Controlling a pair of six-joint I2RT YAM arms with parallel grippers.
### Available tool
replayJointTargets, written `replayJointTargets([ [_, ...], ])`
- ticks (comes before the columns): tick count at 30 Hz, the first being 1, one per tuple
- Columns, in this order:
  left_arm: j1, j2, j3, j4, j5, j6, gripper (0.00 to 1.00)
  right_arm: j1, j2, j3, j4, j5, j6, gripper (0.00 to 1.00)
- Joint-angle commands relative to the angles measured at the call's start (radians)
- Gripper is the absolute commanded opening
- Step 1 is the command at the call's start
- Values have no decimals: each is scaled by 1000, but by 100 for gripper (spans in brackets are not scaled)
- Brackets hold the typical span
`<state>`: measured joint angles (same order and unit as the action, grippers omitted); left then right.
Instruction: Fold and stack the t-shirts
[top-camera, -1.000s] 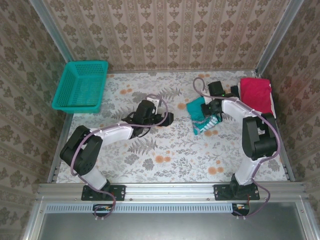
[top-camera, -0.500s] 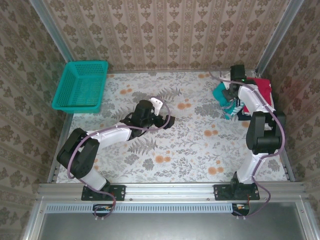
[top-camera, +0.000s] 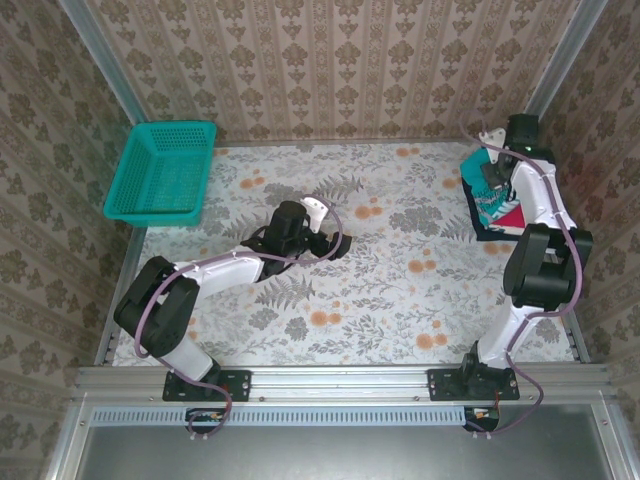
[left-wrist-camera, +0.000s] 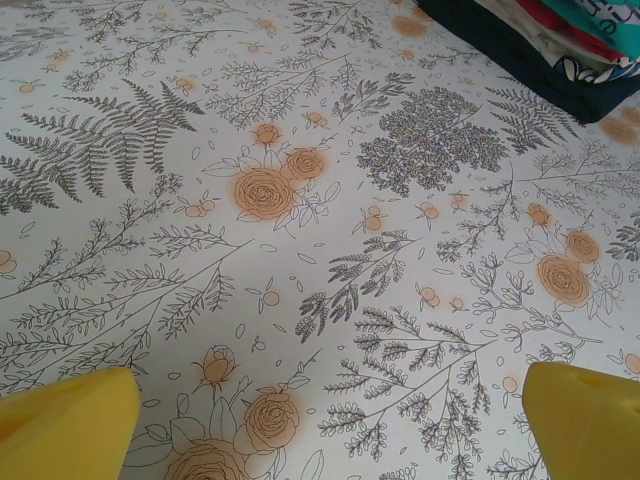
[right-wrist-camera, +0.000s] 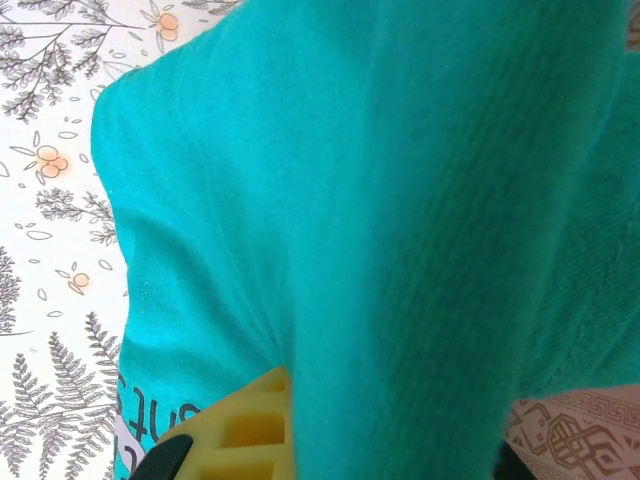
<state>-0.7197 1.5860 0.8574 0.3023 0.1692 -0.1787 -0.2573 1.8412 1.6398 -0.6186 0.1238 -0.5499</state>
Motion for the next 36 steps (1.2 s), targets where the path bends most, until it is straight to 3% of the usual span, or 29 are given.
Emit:
replayJointTargets([
  [1,-6,-22,-15,32,16,24,100,-22,-32,60,-5,-53,12,0],
  [13,-6,-9,-15,41,18,15,100,-62,23,97,-7,-95,43,0],
  [33,-6,3,5,27,19,12,100,-138,193,112,31,-6,42,0],
  [35,-6,6,5,25,19,10,100,-138,197,113,53,31,53,15],
  [36,-6,5,6,25,20,10,100,-138,196,116,61,47,60,29],
])
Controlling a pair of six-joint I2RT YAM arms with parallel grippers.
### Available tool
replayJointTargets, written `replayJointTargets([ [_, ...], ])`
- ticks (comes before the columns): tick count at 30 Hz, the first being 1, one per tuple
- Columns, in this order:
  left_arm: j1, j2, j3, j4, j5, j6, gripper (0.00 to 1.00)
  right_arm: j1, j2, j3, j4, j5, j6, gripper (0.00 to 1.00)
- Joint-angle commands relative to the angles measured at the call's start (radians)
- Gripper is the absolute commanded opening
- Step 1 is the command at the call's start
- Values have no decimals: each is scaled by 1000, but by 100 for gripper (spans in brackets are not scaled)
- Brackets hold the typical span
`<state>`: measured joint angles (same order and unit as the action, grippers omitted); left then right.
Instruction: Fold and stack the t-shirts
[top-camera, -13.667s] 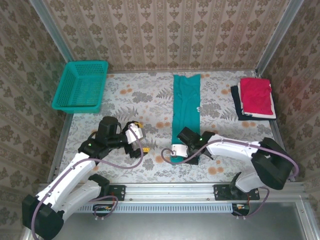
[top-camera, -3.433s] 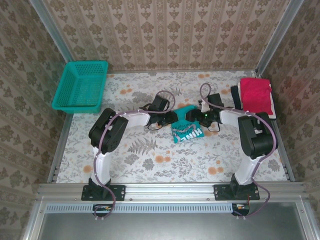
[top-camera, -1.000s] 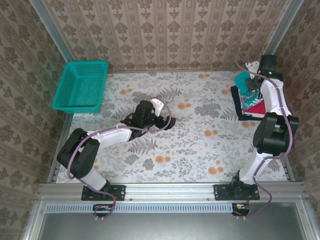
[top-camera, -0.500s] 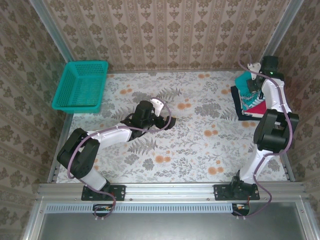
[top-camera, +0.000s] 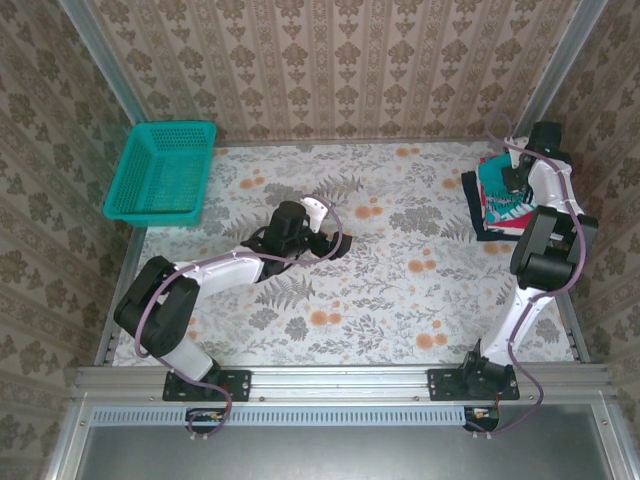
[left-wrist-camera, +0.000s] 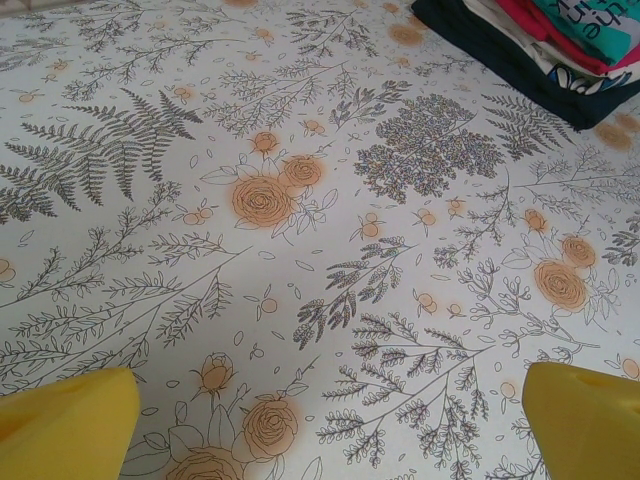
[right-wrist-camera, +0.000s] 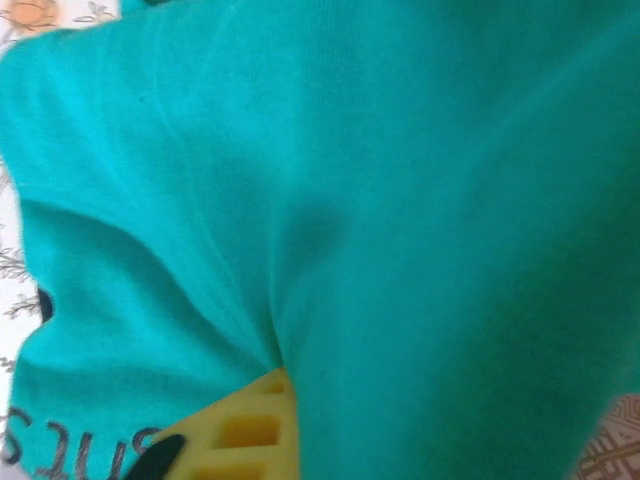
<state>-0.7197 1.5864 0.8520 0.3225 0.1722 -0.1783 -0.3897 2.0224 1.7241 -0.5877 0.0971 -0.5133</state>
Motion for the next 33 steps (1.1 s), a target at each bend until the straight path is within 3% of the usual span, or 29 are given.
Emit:
replayJointTargets([
  [1,-6,4,12,3,18,9,100,-3,14,40,34,87,31,43],
  [3,-6,3,12,2,19,8,100,-2,0,51,42,112,49,87],
  [5,-6,3,12,1,21,8,100,-2,-31,43,48,148,76,100],
  [9,-6,9,12,8,21,2,100,0,-111,-3,101,143,143,100],
  [15,-7,39,26,38,46,-16,100,24,-163,-78,109,-66,262,96],
  [17,-8,47,30,41,52,-21,100,26,-142,-91,114,-118,315,96],
  [26,-10,26,0,45,31,-23,100,-30,48,-42,37,-139,477,100],
  [33,-10,23,-6,46,29,-23,100,-44,66,-84,47,-220,473,100],
])
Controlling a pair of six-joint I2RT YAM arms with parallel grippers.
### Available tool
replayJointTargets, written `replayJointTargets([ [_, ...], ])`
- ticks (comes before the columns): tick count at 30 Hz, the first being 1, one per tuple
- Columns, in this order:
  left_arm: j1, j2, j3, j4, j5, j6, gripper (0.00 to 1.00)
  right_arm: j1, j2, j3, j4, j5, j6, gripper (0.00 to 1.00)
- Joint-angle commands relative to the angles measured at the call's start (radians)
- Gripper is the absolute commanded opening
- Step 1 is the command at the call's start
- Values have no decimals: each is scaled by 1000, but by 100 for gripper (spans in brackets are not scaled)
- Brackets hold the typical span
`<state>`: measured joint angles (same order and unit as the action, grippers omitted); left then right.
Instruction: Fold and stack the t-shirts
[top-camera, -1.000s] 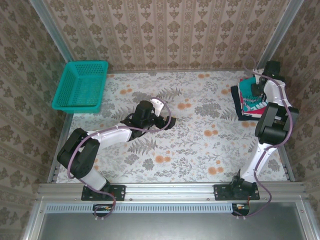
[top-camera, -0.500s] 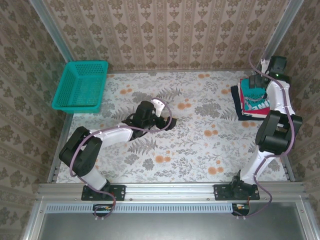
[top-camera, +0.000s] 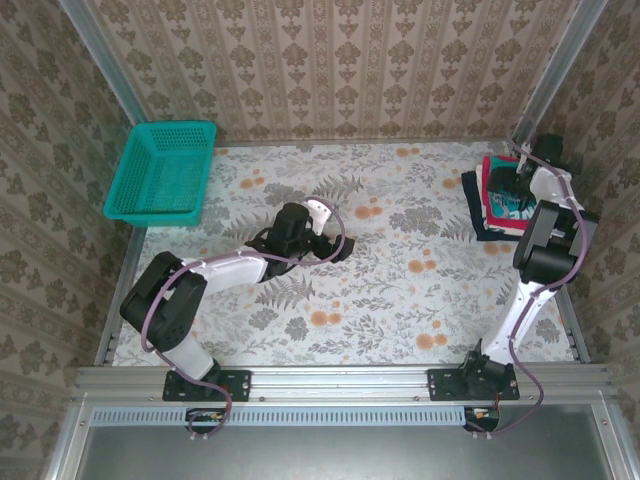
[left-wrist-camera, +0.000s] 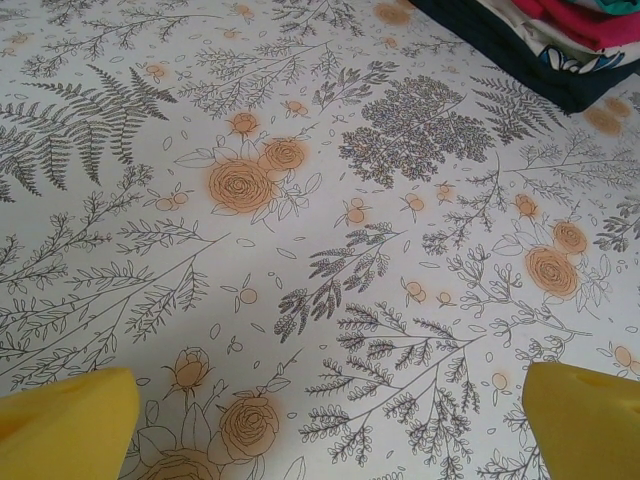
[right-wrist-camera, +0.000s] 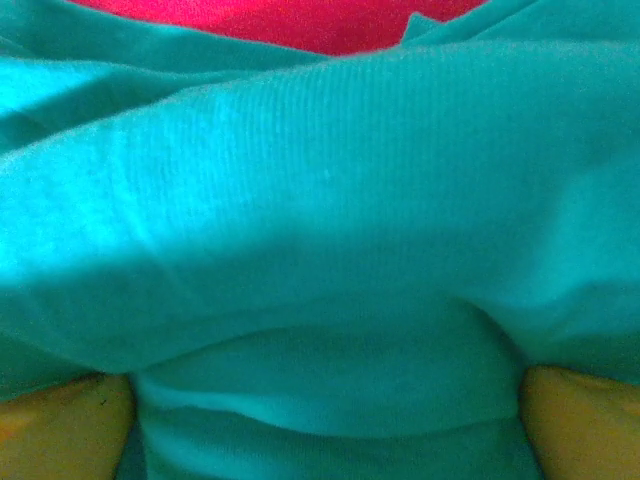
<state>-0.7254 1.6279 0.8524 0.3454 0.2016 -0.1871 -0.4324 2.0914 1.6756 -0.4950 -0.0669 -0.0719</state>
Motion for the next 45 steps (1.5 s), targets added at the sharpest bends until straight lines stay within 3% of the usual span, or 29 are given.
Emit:
replayJointTargets([
  [1,-4,-19,-6,23,-1,-15,100,-1,-27,-53,-30,-57,32,100],
  [16,16,-96,-19,-6,-36,33,100,9,-432,-341,235,-114,66,100],
  [20,30,-115,-36,-11,-38,40,100,-22,-389,-373,241,-76,124,100],
  [27,47,-154,-71,-3,-63,36,100,-72,-276,-381,216,-134,175,100],
  [34,62,-191,-100,-7,-84,34,100,-52,-357,-376,270,-185,173,100],
  [38,69,-195,-111,-2,-92,30,100,-29,-320,-321,288,-138,142,100],
  [45,81,-218,-131,8,-110,23,100,-29,-95,-100,221,-136,156,100],
])
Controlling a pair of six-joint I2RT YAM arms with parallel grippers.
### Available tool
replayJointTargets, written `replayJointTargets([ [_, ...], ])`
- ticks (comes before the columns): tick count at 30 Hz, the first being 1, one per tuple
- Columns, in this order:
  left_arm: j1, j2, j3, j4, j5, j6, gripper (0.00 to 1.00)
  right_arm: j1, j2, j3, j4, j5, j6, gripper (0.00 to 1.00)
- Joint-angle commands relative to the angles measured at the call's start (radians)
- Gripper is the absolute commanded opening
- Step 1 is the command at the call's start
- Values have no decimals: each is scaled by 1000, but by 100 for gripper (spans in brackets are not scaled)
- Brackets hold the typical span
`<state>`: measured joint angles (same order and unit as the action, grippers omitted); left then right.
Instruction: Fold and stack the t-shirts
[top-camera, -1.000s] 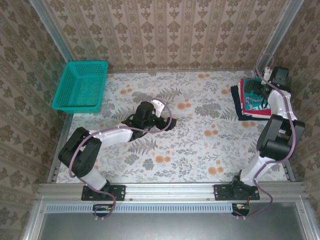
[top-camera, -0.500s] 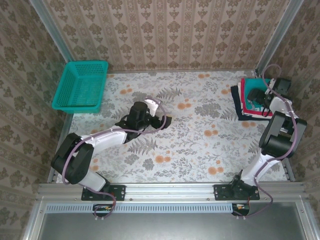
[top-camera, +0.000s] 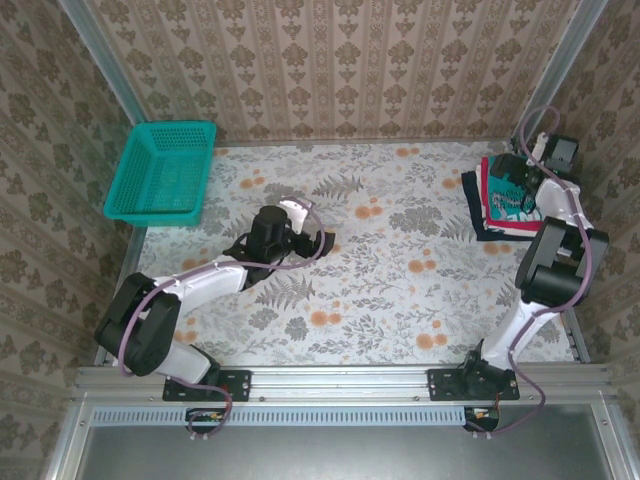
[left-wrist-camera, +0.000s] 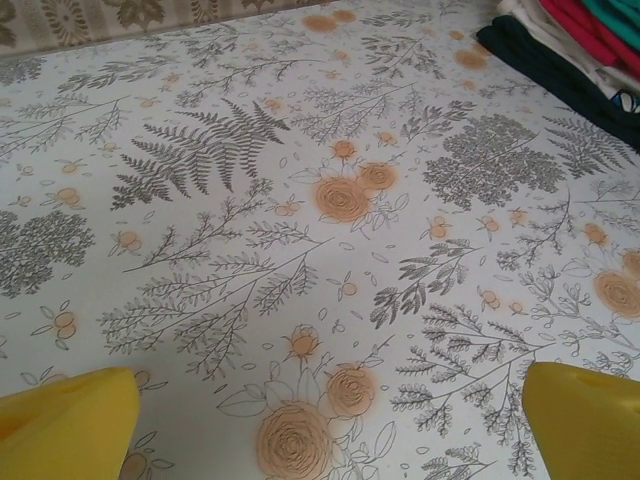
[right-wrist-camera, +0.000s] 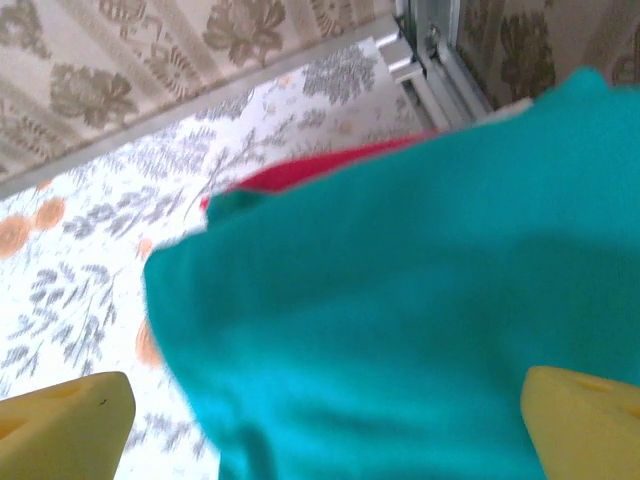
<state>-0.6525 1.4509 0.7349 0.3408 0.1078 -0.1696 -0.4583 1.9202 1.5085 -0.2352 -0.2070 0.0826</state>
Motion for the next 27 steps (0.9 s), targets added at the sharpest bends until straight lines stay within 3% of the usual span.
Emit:
replayJointTargets([
  [1,10,-46,-18,8,-18,7,100,-3,113,102,-53,1,2,100],
  [6,14,-83,-54,3,-39,1,100,-1,251,279,-173,-17,-30,100],
  [10,16,-109,-78,-3,-57,-2,100,14,197,263,-172,2,-70,100],
  [19,45,-221,-135,-75,-179,41,100,47,-241,-168,78,4,-33,100],
  [27,167,-560,-276,-216,-337,117,100,222,-697,-666,237,111,-25,100],
])
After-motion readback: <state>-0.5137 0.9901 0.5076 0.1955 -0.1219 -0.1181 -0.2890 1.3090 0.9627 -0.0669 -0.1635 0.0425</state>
